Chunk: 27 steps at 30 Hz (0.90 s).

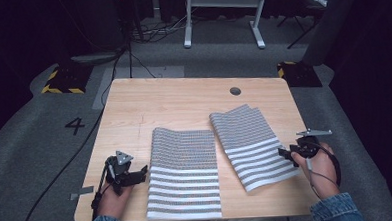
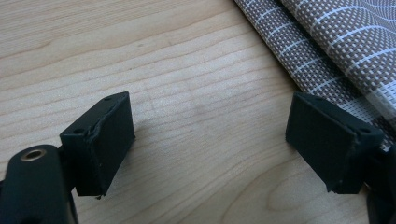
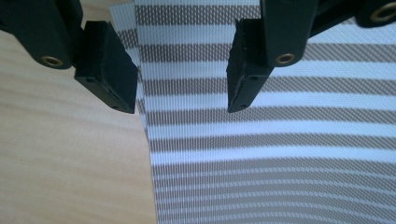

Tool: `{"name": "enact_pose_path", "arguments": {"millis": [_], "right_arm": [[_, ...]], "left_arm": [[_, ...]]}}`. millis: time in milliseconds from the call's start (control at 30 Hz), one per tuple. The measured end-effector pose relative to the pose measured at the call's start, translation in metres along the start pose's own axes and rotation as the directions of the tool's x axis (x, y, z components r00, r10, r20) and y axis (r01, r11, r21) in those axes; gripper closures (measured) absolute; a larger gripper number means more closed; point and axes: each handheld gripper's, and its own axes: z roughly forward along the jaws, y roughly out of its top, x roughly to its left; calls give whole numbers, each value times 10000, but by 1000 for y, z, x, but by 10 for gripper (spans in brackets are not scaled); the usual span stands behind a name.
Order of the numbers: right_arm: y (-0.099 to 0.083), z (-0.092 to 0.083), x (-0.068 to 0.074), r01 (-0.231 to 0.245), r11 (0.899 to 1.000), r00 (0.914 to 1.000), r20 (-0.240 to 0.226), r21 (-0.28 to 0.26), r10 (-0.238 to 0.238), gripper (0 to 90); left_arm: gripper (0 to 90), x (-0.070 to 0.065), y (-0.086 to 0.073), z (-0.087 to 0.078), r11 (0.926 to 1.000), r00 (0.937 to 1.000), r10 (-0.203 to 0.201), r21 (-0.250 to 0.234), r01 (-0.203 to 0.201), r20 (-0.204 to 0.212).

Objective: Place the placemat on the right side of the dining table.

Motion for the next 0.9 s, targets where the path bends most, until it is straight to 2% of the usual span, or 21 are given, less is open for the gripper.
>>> {"name": "enact_pose_path", "arguments": {"millis": [133,300,433,467,533,733,767,800,900], "right_arm": [[-8,7,-3,12,9998,9999,169,203,-15,426],[-15,14,-2,-83,9989,9999,104,455,79,409],[-15,14,-2,-81,9990,9999,133,429,76,409],[-16,15,0,147,9988,9994,315,462,-162,435],[-16,15,3,259,9987,9979,588,448,-285,462],[-16,14,5,408,9980,9972,601,483,-436,519],[-16,14,7,459,9976,9975,518,515,-486,594],[-16,14,7,459,9976,9975,518,515,-486,594],[-13,14,10,648,9960,9971,358,619,-671,720]], "left_arm": [[156,0,0,0,10000,10000,-2,-5,2,-7],[156,0,0,0,10000,10000,-14,-7,14,-1],[156,0,0,0,10000,10000,2,-9,-2,-21],[156,0,0,0,10000,10000,3,-5,-3,-8],[157,0,0,0,10000,10000,-6,-7,6,-3],[156,0,0,0,10000,10000,-13,-7,13,4],[156,0,0,0,10000,10000,-2,-4,2,-4],[156,0,0,0,10000,10000,-2,-4,2,-4],[156,0,0,0,10000,10000,-2,-3,2,-4]]}}
